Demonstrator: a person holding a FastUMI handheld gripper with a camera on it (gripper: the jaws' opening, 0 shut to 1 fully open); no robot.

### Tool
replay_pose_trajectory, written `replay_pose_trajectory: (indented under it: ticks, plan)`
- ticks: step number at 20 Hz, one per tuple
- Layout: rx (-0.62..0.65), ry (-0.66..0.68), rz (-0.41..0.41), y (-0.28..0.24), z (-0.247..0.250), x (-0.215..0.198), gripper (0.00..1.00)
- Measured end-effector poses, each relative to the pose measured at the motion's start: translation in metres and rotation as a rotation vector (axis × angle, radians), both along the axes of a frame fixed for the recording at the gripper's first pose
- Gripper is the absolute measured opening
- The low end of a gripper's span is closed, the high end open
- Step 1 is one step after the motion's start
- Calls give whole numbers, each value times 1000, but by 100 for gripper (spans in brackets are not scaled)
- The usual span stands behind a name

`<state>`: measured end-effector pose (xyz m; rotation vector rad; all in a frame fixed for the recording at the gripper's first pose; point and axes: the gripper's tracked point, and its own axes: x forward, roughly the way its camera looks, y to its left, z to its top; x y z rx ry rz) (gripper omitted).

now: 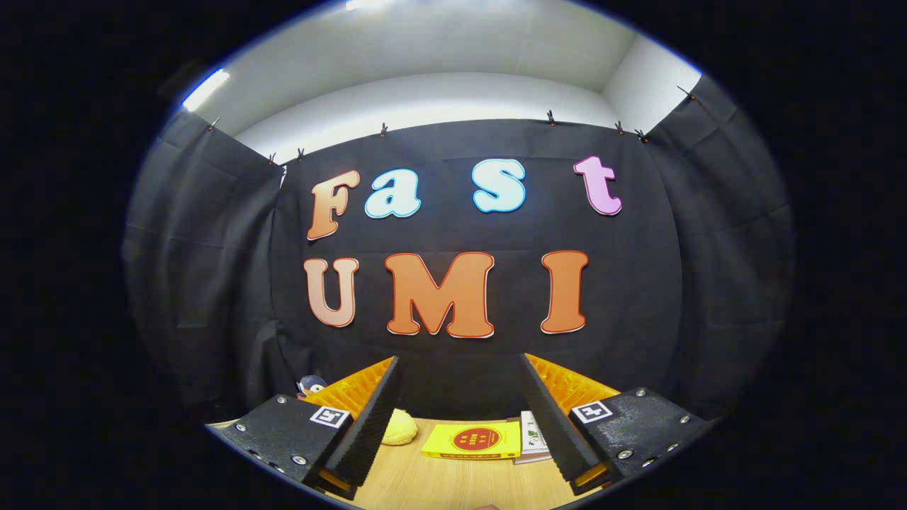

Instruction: Open the storage box then place both shoes into the box .Put the left shoe in first, then the right shoe, with the right side of both shoes facing outward in a uniform manner.

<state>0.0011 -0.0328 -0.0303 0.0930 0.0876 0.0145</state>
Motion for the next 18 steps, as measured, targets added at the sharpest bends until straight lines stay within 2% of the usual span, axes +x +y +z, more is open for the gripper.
replay_pose_trajectory:
  ticks: [5,18]
  plan:
    - [-48,-52,-15,-5,1,-1,98]
    - [-70,-61,-9,5,-10,-1,98]
